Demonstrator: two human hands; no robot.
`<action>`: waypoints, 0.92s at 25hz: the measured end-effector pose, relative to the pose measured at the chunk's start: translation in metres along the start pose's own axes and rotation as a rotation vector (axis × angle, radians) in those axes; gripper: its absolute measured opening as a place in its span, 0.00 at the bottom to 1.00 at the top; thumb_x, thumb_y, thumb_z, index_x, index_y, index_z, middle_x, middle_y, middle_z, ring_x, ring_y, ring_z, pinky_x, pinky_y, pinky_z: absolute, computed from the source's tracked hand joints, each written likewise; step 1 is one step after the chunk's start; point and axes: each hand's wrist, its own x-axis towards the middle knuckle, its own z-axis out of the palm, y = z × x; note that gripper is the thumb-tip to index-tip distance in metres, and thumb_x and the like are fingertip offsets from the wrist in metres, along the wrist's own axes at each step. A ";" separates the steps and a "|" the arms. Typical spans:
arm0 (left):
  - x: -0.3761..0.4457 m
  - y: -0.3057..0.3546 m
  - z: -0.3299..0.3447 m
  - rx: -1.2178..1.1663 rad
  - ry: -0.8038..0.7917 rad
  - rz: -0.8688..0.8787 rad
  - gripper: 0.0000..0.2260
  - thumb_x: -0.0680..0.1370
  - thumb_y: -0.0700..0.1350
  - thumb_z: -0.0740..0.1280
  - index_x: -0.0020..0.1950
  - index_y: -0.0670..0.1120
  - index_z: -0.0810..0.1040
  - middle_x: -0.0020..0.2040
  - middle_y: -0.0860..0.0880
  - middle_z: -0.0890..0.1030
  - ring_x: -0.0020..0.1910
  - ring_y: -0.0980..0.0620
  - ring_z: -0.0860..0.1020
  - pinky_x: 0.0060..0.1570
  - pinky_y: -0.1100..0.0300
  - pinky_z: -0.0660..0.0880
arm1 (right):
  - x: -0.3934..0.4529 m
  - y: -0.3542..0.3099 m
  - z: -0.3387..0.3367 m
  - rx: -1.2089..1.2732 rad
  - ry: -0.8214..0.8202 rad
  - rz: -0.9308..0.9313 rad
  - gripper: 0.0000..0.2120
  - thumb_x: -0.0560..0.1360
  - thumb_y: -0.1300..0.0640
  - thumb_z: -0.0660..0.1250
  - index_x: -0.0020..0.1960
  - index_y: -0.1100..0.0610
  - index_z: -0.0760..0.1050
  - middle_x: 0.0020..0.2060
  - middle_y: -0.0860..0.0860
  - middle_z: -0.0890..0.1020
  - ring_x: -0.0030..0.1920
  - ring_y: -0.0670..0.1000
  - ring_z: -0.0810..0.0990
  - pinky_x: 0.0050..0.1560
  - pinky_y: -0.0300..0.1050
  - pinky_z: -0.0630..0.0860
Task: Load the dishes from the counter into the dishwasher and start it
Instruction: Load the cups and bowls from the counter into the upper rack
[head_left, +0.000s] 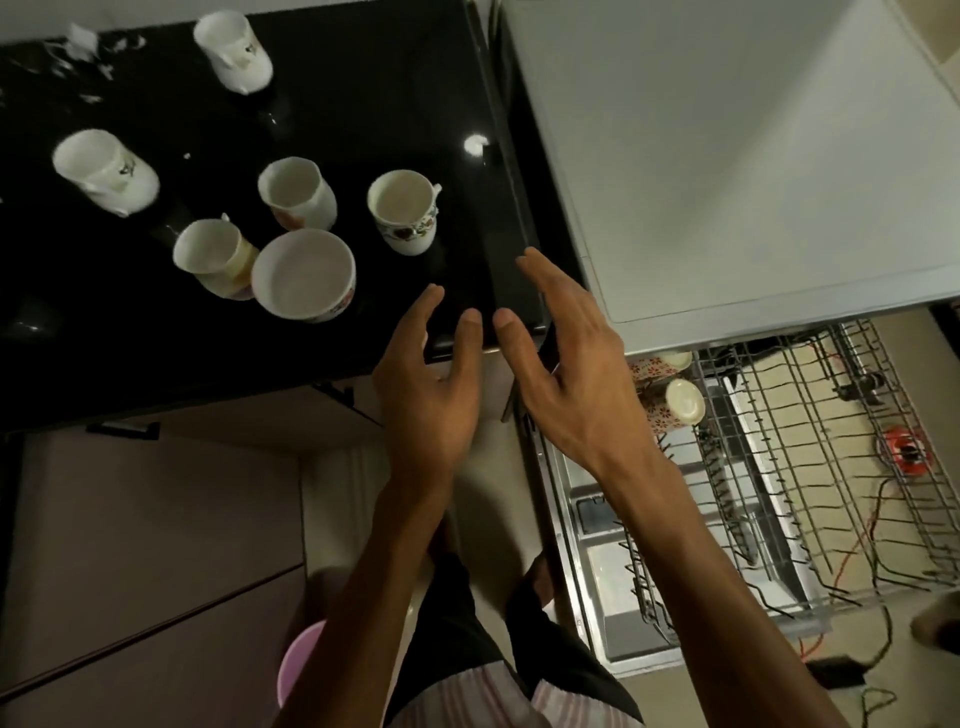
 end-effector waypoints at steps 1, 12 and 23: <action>0.002 0.000 -0.005 -0.004 0.014 -0.002 0.23 0.79 0.53 0.65 0.72 0.49 0.71 0.71 0.51 0.73 0.70 0.58 0.69 0.64 0.71 0.66 | 0.003 -0.005 0.003 0.004 -0.001 -0.006 0.25 0.81 0.46 0.59 0.75 0.55 0.64 0.75 0.50 0.66 0.75 0.46 0.63 0.72 0.51 0.66; 0.034 -0.017 -0.067 -0.052 0.135 0.106 0.19 0.79 0.48 0.67 0.69 0.44 0.74 0.64 0.54 0.76 0.66 0.60 0.73 0.66 0.66 0.69 | 0.030 -0.048 0.057 -0.018 -0.059 -0.120 0.25 0.82 0.48 0.59 0.76 0.56 0.63 0.73 0.51 0.69 0.74 0.43 0.63 0.72 0.50 0.67; 0.080 -0.014 -0.068 -0.004 0.036 -0.007 0.19 0.79 0.51 0.67 0.69 0.47 0.73 0.66 0.48 0.76 0.67 0.52 0.72 0.65 0.55 0.72 | 0.108 -0.027 0.104 -0.225 -0.070 0.080 0.27 0.78 0.51 0.66 0.73 0.59 0.64 0.76 0.58 0.61 0.73 0.60 0.64 0.64 0.49 0.70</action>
